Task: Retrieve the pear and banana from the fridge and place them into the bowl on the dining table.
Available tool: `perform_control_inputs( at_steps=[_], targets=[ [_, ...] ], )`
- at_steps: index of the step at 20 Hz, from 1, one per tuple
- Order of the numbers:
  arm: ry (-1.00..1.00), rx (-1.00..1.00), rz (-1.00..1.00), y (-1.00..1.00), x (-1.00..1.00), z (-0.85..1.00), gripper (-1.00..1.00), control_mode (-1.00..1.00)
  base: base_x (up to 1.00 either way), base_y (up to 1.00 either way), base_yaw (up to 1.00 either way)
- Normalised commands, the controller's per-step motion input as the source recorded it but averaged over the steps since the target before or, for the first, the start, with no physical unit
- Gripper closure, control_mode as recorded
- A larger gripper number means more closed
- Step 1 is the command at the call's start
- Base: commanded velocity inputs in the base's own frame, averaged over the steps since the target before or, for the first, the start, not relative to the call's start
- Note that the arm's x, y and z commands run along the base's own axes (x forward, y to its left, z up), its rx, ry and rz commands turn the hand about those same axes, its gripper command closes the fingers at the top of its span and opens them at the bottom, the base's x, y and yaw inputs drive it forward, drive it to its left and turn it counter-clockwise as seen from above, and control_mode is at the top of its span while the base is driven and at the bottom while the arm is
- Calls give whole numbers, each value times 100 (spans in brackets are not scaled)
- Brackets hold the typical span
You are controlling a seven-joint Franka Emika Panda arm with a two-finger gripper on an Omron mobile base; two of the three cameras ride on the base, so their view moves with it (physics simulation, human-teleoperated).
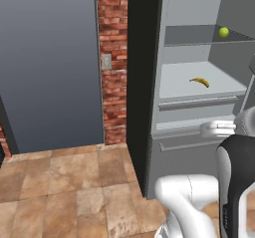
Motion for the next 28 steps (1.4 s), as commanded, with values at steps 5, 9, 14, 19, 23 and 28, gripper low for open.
perform_control_inputs(
  at_steps=[5,9,14,19,23,28],
  targets=[
    [0,3,0,0,0,-1,-100,-100,0,0,0],
    [0,0,0,0,1,0,-100,-100,0,0,0],
    [0,0,0,0,0,0,-100,-100,0,0,0],
    [0,0,0,-1,0,0,-100,-100,0,0,0],
    [0,0,0,0,0,-1,-100,-100,0,0,0],
    [0,0,0,-9,0,-5,-100,-100,0,0,0]
  ],
)
